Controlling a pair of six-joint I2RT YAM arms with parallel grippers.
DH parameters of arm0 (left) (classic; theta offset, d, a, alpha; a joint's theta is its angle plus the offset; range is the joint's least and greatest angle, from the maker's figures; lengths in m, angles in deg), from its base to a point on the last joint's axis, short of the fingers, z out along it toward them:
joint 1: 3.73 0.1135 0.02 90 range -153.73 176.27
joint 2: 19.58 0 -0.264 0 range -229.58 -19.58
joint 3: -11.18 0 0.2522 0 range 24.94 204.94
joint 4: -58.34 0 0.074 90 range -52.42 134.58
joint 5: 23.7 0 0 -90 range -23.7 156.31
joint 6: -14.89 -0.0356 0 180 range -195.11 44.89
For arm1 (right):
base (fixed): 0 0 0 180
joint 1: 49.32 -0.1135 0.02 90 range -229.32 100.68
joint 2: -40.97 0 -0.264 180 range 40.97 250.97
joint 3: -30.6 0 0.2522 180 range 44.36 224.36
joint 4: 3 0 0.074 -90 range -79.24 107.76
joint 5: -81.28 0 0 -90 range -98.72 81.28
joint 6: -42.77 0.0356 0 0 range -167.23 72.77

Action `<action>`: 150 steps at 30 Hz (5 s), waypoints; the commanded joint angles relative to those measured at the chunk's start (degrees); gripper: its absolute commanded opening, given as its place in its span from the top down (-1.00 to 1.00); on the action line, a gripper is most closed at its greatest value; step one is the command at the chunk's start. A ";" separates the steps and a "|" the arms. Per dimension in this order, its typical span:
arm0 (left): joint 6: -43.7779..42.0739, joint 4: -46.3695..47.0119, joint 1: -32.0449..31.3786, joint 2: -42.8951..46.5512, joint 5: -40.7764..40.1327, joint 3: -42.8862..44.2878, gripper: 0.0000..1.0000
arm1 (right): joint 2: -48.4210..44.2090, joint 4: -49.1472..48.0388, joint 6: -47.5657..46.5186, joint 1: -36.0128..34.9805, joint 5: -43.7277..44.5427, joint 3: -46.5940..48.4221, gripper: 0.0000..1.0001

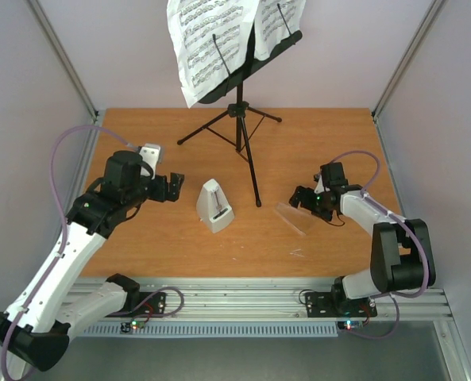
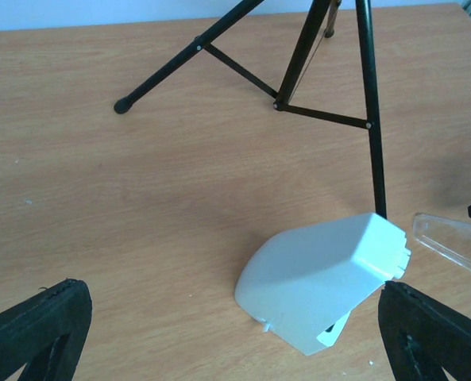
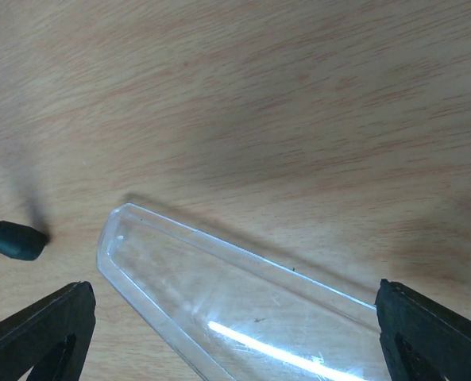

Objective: Pack up the instrument practice props

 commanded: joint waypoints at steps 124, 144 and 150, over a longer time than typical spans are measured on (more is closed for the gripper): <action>-2.54 1.52 0.26 2.35 -7.94 -4.76 -0.99 | -3.52 -73.65 -22.05 -49.08 23.90 -13.26 -0.21; -2.52 1.58 0.20 1.13 -6.59 -4.45 -0.99 | 7.81 -85.46 -25.89 -52.58 31.97 -13.45 -0.18; -2.51 1.56 0.22 0.98 -6.22 -4.41 -0.99 | 10.06 -87.39 -25.87 -52.81 32.57 -13.56 -0.18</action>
